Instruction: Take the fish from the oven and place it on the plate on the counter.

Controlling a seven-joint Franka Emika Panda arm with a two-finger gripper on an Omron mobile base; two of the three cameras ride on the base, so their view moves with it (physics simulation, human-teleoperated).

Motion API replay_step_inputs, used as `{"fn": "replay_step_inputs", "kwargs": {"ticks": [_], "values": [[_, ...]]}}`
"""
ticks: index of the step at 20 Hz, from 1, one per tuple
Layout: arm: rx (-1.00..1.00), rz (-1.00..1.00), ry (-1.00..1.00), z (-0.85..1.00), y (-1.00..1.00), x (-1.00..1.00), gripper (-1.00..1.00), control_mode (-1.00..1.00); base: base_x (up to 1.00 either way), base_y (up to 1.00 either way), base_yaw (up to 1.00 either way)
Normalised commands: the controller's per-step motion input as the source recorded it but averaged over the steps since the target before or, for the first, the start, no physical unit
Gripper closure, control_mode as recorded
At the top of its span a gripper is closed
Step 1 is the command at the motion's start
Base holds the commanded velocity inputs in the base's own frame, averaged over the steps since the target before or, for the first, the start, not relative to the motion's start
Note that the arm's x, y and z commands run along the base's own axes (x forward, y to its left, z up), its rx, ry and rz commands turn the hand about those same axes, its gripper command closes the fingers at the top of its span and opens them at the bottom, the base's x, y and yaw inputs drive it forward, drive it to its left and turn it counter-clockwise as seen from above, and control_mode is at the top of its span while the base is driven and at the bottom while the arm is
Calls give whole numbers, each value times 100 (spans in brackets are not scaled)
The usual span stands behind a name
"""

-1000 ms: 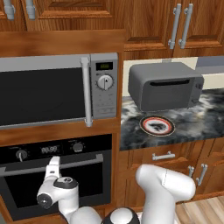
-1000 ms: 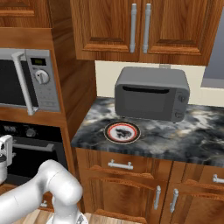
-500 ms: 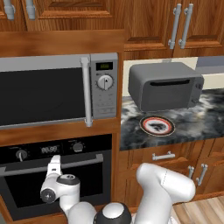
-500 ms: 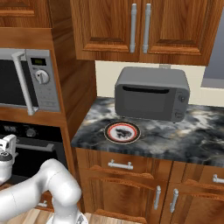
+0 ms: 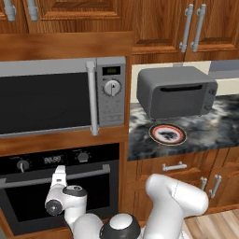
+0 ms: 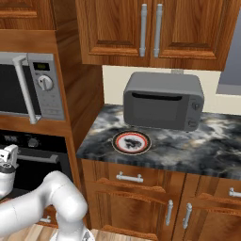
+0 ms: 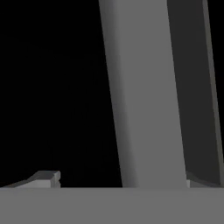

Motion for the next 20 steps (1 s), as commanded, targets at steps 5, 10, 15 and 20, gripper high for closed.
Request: {"fn": "replay_step_inputs", "kwargs": {"ticks": [5,10,15,20], "values": [[0,0,0,0,0,0,100,-100,0,0,0],[0,0,0,-14,0,-25,100,-100,0,0,0],[-1,1,0,-25,0,-56,100,-100,0,0,0],[-4,6,3,-55,0,-84,100,-100,0,0,0]]}}
